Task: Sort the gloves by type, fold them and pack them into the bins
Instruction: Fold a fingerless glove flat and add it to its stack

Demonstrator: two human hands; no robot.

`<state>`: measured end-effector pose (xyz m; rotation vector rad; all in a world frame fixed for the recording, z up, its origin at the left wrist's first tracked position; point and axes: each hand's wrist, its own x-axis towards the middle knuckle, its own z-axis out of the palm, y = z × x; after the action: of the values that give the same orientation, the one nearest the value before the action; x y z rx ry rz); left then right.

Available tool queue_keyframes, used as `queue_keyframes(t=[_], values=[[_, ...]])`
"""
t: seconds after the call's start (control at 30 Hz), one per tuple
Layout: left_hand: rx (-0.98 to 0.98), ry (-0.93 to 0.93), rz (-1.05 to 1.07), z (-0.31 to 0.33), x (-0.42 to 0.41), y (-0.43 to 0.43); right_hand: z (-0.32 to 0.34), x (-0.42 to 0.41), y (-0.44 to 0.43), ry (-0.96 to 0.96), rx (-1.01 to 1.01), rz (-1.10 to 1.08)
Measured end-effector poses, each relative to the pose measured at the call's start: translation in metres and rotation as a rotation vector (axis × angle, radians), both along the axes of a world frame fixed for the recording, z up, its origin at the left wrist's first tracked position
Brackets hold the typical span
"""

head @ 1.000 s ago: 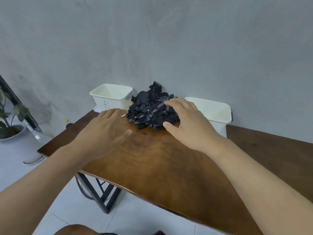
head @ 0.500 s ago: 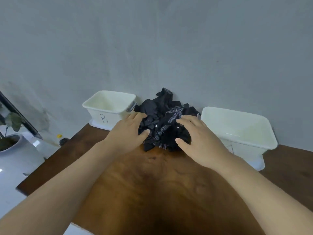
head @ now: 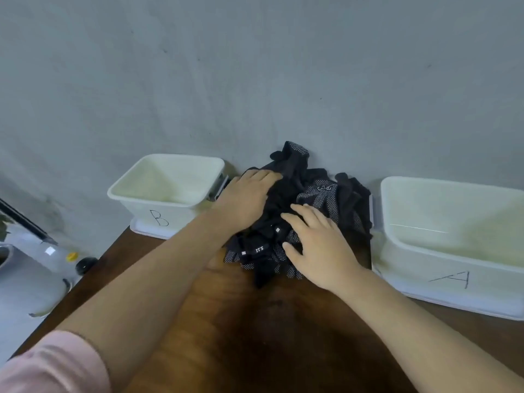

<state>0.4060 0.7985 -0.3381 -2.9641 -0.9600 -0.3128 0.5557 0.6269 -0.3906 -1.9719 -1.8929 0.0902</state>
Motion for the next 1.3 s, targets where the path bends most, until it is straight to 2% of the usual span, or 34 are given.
queue_keyframes(t=[0.13, 0.37, 0.43, 0.53, 0.67, 0.7, 0.8, 0.87, 0.97, 1.07, 1.2, 1.3], values=[[0.141, 0.064, -0.058, 0.003, 0.002, 0.012, -0.012, -0.006, -0.022, 0.047, 0.102, -0.037], [0.195, -0.204, -0.082, 0.048, -0.040, -0.023, -0.018, -0.021, -0.069, 0.172, 0.220, -0.110], [0.090, -0.309, -0.088, 0.059, -0.059, -0.046, -0.017, -0.029, -0.085, 0.238, 0.264, -0.136], [-0.173, -0.478, -0.104, 0.055, -0.088, -0.076, -0.016, -0.047, -0.102, 0.348, 0.305, -0.158], [-0.600, -0.844, -0.129, 0.013, -0.113, -0.102, -0.032, -0.077, -0.111, 0.510, 0.299, -0.232], [-0.704, -0.874, -0.097, -0.005, -0.117, -0.106, -0.040, -0.084, -0.112, 0.578, 0.302, -0.268], [-0.865, -0.683, 0.084, -0.083, -0.134, -0.099, -0.069, -0.110, -0.116, 0.730, 0.339, -0.407], [-0.675, -0.499, 0.142, -0.126, -0.153, -0.092, -0.089, -0.128, -0.119, 0.698, 0.305, -0.473], [-0.366, -0.509, -0.003, -0.149, -0.172, -0.091, -0.107, -0.148, -0.117, 0.497, 0.210, -0.438], [-0.338, -0.511, -0.151, -0.148, -0.174, -0.105, -0.107, -0.157, -0.107, 0.334, 0.229, -0.375], [-0.287, -0.341, -0.289, -0.160, -0.169, -0.112, -0.111, -0.157, -0.086, 0.204, 0.219, -0.284], [-0.281, -0.246, -0.305, -0.165, -0.167, -0.107, -0.118, -0.151, -0.078, 0.100, 0.112, -0.229]])
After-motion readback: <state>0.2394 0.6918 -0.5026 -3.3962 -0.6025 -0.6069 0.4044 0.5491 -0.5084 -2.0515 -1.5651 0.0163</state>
